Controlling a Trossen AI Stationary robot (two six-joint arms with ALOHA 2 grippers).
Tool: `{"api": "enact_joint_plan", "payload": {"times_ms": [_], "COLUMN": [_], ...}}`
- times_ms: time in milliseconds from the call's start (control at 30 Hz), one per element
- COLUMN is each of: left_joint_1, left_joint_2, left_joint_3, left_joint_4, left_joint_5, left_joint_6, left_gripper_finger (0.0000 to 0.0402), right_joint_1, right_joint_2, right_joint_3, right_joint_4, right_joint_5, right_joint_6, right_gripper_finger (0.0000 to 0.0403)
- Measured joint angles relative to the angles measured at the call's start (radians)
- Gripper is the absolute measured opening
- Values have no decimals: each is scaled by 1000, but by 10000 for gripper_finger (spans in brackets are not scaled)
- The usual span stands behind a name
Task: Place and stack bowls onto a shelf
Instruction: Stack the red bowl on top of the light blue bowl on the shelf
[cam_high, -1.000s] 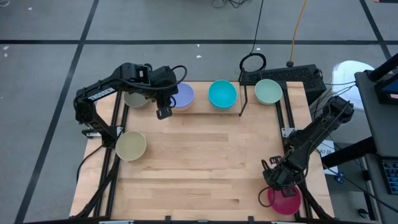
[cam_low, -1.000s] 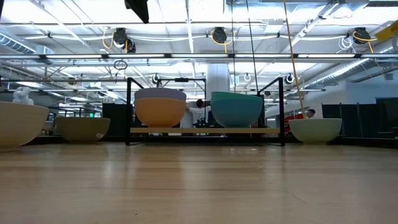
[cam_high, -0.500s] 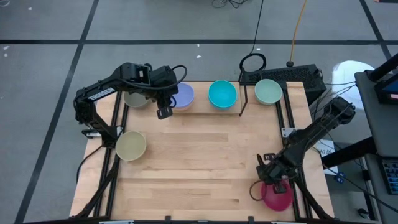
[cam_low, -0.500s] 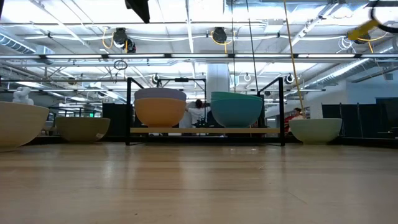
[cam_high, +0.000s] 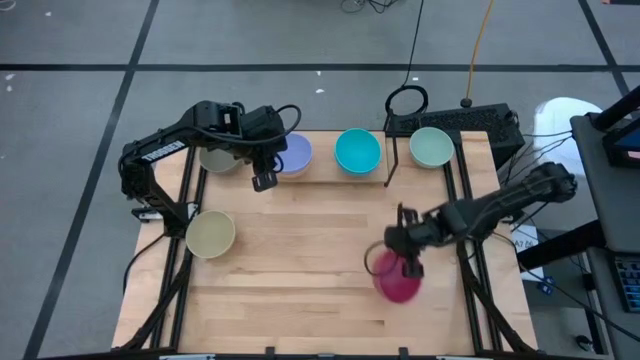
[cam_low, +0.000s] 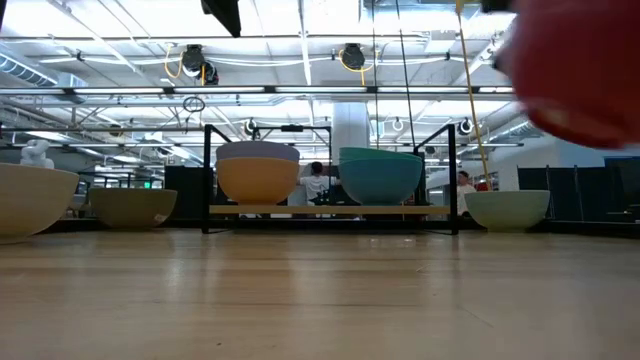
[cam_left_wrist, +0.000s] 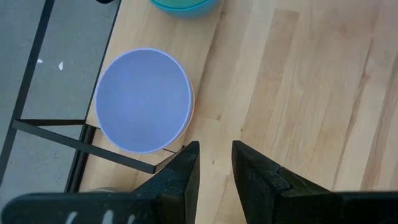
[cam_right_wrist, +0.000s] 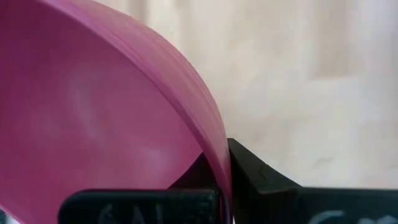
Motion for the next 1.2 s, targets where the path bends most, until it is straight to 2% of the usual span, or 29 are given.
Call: {"api": "enact_joint_plan", "payload": {"times_ms": [67,333,533,767,1033,1200], "left_joint_1": [0,0,0,0,0,0], "left_joint_2": [0,0,0,0,0,0], "left_joint_3": [0,0,0,0,0,0], "left_joint_4": [-1,-2,-3,-8,-8,-9], "left_joint_5": [0,0,0,0,0,0], "left_joint_6": [1,24,36,47,59,62], "left_gripper_finger": [99,99,99,99,99,99], "right_joint_1": [-61,-318,-471,-650,-852,-959], "right_joint_2": [0,24,124,281,426,487], "right_joint_3": [72,366,568,771,920,925], "right_joint_4": [-49,-159,-198,-215,-273,-306], "right_joint_5": [29,26,32,27,18,-74], "right_joint_6": [-53,-253,-447,-564,-620,-675], "right_gripper_finger": [0,0,0,0,0,0]}}
